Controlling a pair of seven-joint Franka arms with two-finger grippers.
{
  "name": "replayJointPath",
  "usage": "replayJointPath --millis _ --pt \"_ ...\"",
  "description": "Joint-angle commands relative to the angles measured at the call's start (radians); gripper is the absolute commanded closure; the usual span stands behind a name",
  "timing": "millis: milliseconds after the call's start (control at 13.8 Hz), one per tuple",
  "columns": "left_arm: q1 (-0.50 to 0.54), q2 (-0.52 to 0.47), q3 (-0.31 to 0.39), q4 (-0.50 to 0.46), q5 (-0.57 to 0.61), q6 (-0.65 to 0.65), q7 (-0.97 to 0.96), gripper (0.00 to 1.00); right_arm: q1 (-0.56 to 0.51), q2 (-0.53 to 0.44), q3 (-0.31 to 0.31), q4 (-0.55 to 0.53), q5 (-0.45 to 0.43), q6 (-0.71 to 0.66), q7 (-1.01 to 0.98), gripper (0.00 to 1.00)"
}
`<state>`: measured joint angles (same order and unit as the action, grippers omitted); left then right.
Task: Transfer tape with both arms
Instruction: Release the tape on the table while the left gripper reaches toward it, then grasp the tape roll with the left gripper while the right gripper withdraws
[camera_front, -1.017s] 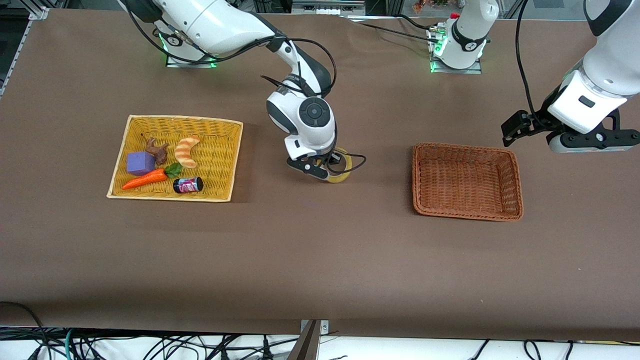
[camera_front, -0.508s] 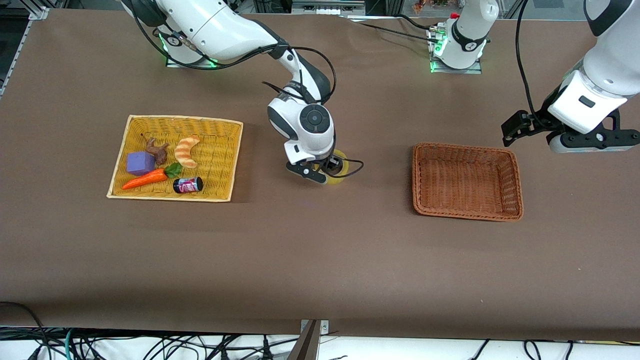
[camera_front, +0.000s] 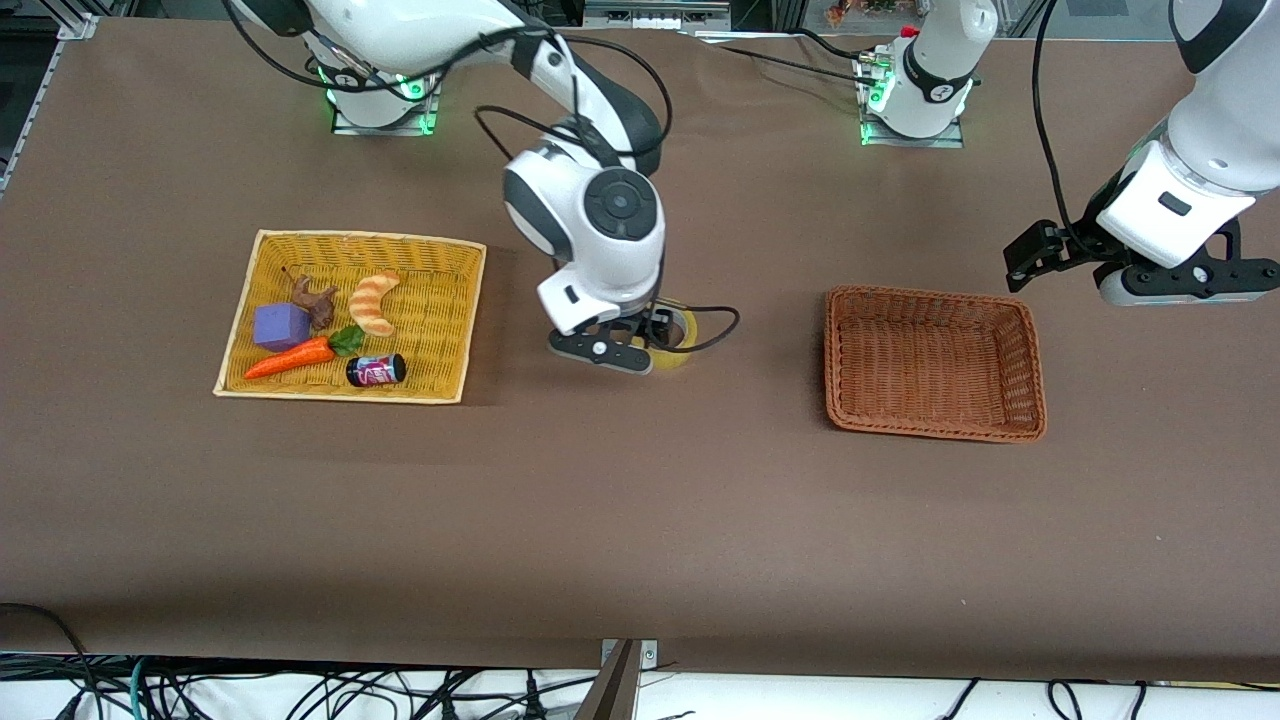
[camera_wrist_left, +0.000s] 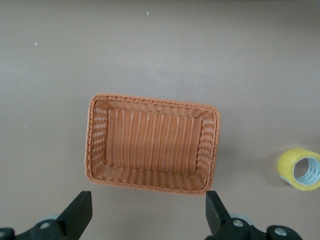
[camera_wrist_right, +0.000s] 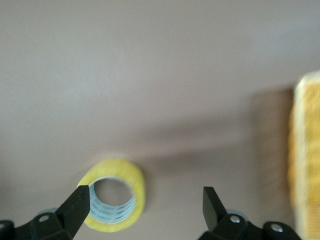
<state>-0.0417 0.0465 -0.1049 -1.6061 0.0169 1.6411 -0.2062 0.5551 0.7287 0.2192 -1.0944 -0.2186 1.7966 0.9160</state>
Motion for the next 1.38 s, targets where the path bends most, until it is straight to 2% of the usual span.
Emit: replayJointPath --millis 0,73,291,436,654,799,944,1089,1307 --pt "-0.007 0.045 0.002 0.017 -0.066 -0.094 0.022 0.0 -0.153 -0.083 0.015 0.001 0.027 -0.083 -0.288 0.0" --pt "-0.01 0.076 0.001 0.02 -0.093 -0.136 0.025 0.0 -0.202 -0.098 0.014 0.001 0.037 -0.12 -0.375 0.0" --pt "-0.052 0.201 -0.002 0.021 -0.178 -0.12 0.027 0.0 -0.337 -0.143 0.02 0.002 0.044 -0.19 -0.585 0.0" --pt "-0.13 0.294 -0.004 0.035 -0.186 0.016 0.011 0.0 -0.418 -0.189 0.008 0.002 0.077 -0.223 -0.752 0.0" --pt "-0.249 0.366 -0.004 0.035 -0.189 0.132 -0.025 0.0 -0.524 -0.274 -0.046 -0.007 0.113 -0.275 -0.888 0.0" --pt "-0.303 0.429 -0.006 0.031 -0.196 0.233 -0.032 0.0 -0.531 -0.378 -0.136 -0.108 0.128 -0.266 -0.905 0.0" --pt "-0.377 0.49 -0.015 0.034 -0.196 0.334 -0.036 0.0 -0.537 -0.486 -0.211 -0.212 0.186 -0.266 -0.963 0.0" --pt "-0.45 0.535 -0.013 0.035 -0.189 0.455 -0.036 0.0 -0.544 -0.589 -0.241 -0.31 0.188 -0.252 -0.976 0.0" --pt "-0.464 0.617 -0.015 0.034 -0.187 0.587 -0.027 0.0 -0.567 -0.711 -0.25 -0.46 0.191 -0.241 -0.982 0.0"
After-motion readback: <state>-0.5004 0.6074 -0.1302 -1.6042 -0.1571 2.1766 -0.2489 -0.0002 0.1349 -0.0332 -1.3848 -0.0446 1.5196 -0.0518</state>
